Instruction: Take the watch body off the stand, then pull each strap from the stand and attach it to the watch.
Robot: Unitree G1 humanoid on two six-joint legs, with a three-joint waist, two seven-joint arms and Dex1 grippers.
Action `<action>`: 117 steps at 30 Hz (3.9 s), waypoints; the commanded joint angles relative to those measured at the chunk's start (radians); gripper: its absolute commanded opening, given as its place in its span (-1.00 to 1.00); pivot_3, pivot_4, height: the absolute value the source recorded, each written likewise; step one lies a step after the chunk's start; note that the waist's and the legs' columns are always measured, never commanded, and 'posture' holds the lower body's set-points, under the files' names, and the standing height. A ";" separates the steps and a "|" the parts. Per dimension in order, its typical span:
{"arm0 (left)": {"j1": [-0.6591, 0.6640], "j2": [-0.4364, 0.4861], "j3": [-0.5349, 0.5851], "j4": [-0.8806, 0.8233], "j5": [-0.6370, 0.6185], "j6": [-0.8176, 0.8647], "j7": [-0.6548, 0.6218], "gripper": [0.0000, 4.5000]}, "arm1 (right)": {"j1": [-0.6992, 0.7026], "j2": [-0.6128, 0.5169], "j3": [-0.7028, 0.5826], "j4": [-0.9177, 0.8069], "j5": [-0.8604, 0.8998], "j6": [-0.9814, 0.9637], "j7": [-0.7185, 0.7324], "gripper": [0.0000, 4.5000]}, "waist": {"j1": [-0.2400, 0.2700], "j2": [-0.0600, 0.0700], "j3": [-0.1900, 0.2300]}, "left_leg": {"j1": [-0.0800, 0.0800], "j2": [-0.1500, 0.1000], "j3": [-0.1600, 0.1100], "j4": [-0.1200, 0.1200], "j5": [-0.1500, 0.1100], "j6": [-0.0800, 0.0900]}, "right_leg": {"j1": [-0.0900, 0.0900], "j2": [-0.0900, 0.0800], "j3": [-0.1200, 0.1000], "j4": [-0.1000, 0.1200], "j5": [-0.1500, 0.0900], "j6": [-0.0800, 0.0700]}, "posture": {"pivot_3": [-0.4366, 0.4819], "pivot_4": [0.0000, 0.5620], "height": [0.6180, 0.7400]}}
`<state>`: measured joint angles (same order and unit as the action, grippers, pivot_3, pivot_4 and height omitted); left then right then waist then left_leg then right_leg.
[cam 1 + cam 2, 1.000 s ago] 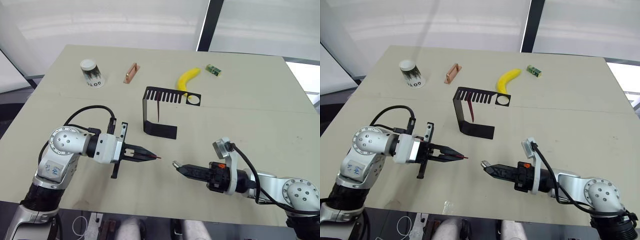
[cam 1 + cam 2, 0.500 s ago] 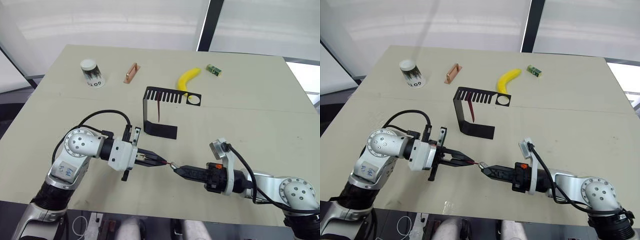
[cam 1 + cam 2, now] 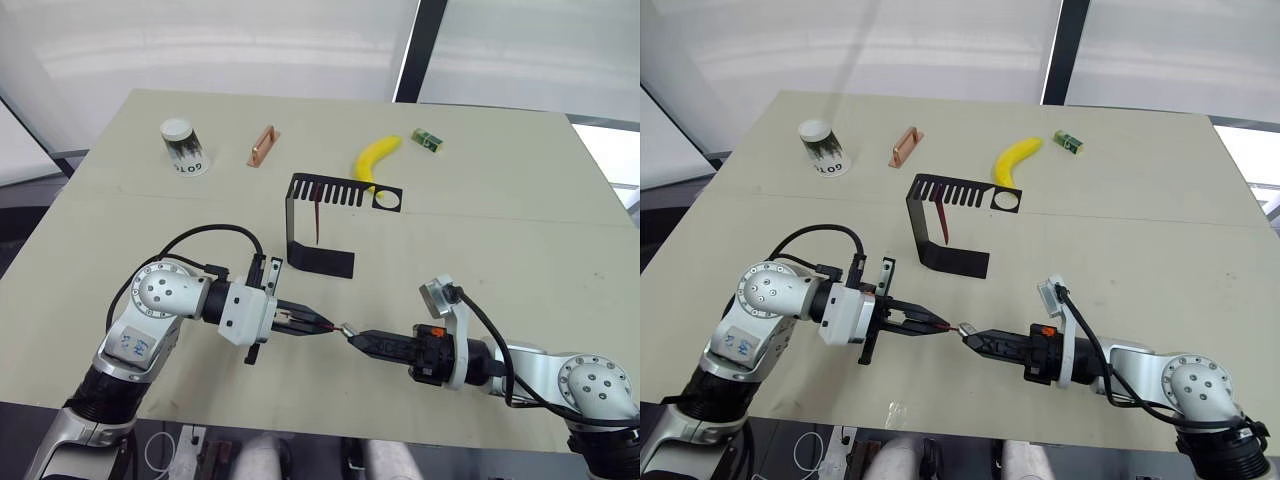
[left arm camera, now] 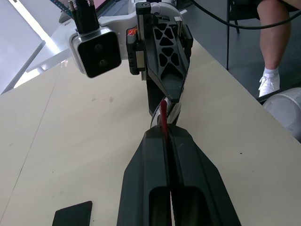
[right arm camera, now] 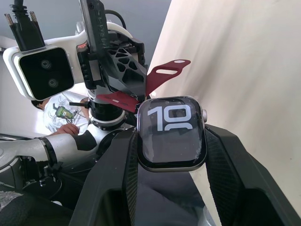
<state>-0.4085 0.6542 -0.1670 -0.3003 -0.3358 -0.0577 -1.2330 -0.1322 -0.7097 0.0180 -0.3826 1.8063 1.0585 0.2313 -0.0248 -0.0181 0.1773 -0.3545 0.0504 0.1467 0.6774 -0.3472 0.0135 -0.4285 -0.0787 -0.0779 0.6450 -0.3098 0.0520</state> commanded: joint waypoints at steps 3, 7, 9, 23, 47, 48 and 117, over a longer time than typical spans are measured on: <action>0.002 0.006 0.016 -0.005 0.006 -0.021 0.013 -1.00 | 0.005 -0.007 -0.013 -0.012 0.008 -0.005 0.009 -0.33 | 0.000 0.000 0.000 | 0.000 0.000 0.000 0.000 0.000 0.000 | 0.000 0.000 0.000 0.000 0.000 0.000 | -0.05 -0.47 0.76; -0.002 0.008 0.019 0.001 0.005 -0.019 0.012 -1.00 | 0.011 -0.006 -0.012 -0.016 -0.002 -0.004 0.014 -0.33 | 0.000 0.000 0.000 | 0.000 0.000 0.000 0.000 0.000 0.000 | 0.000 0.000 0.000 0.000 0.000 0.000 | -0.05 -0.47 0.76; -0.003 0.010 0.016 0.001 0.004 -0.016 0.008 -1.00 | 0.012 -0.004 -0.011 -0.016 -0.005 -0.004 0.016 -0.33 | 0.000 0.000 0.000 | 0.000 0.000 0.000 0.000 0.000 0.000 | 0.000 0.000 0.000 0.000 0.000 0.000 | -0.05 -0.47 0.76; -0.003 0.021 0.004 0.006 0.020 -0.014 0.010 -1.00 | 0.012 -0.002 -0.011 -0.014 -0.015 -0.003 0.020 -0.33 | 0.000 0.000 0.000 | 0.000 0.000 0.000 0.000 0.000 0.000 | 0.000 0.000 0.000 0.000 0.000 0.000 | -0.05 -0.47 0.76; -0.006 -0.007 -0.033 0.004 0.048 -0.013 0.026 -1.00 | 0.008 0.005 -0.004 -0.019 -0.020 -0.004 0.015 -0.33 | 0.000 0.000 0.000 | 0.000 0.000 0.000 0.000 0.000 0.000 | 0.000 0.000 0.000 -0.001 0.000 0.000 | -0.05 -0.47 0.76; -0.006 -0.009 -0.033 0.005 0.049 -0.014 0.027 -1.00 | 0.008 0.005 -0.004 -0.019 -0.020 -0.004 0.015 -0.33 | 0.000 0.000 0.000 | 0.000 0.000 0.000 0.000 0.000 0.000 | 0.000 0.000 0.000 -0.001 0.000 0.000 | -0.05 -0.47 0.76; -0.108 -0.025 -0.160 -0.025 0.244 0.047 0.016 -1.00 | -0.011 0.013 0.031 0.007 0.040 0.008 -0.090 -0.33 | 0.000 0.000 0.000 | -0.001 0.000 0.000 -0.001 0.000 0.001 | 0.000 0.000 0.000 -0.001 0.000 0.000 | -0.05 -0.47 0.76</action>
<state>-0.5061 0.6435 -0.2948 -0.3001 -0.0903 0.0033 -1.2190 -0.1206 -0.7090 0.0402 -0.3469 1.7915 1.0703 0.1332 -0.0249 -0.0181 0.1775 -0.3550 0.0506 0.1467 0.6769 -0.3476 0.0140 -0.4286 -0.0789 -0.0780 0.6436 -0.3097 0.0522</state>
